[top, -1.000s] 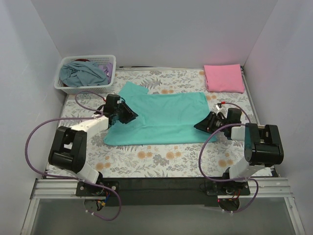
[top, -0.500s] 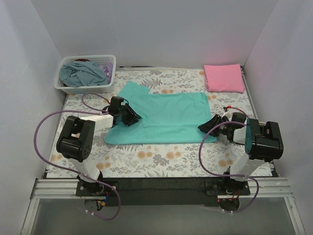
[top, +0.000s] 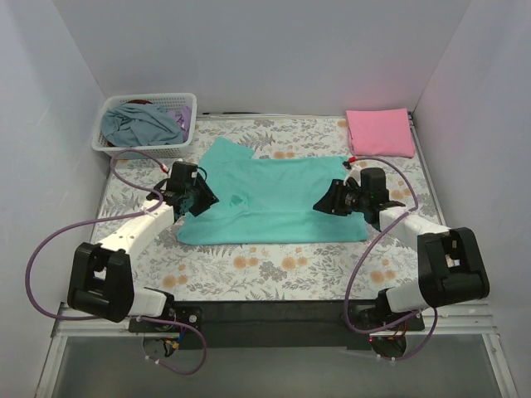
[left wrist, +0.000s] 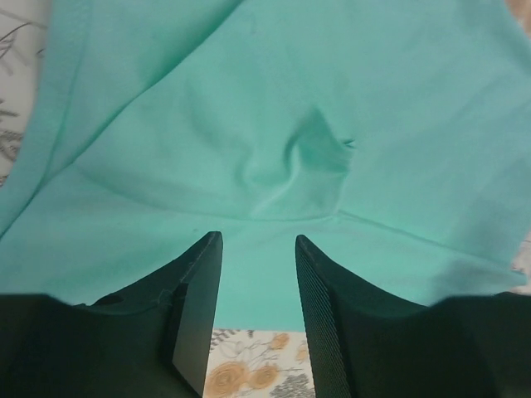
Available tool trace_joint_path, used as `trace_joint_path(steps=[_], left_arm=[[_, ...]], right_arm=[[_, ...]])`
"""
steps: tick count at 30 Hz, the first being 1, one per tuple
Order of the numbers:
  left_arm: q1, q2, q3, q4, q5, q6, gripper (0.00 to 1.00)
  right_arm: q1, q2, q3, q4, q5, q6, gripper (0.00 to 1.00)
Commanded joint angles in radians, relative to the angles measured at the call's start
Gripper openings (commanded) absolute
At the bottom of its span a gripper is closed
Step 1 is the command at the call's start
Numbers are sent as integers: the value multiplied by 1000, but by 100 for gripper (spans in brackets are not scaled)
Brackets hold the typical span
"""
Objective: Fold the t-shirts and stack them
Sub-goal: Fold the tshirt
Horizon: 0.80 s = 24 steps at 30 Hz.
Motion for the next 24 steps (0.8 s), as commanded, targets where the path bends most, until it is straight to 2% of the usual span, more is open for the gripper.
trace_joint_path(steps=[1, 6, 14, 16, 20, 24], left_arm=[[0, -8, -24, -155, -88, 77, 40], [0, 62, -31, -200, -74, 92, 41], [0, 132, -56, -370, 20, 86, 41], [0, 127, -76, -386, 88, 89, 41], [-2, 43, -155, -409, 139, 62, 41], [-9, -118, -235, -458, 167, 8, 40]], right_arm=[[114, -33, 119, -348, 377, -152, 43], [164, 21, 154, -465, 480, -175, 45], [188, 76, 99, -627, 469, -206, 47], [188, 63, 70, -684, 457, -201, 48], [188, 1, 4, -762, 412, -164, 50], [188, -132, -88, -790, 303, -117, 52]])
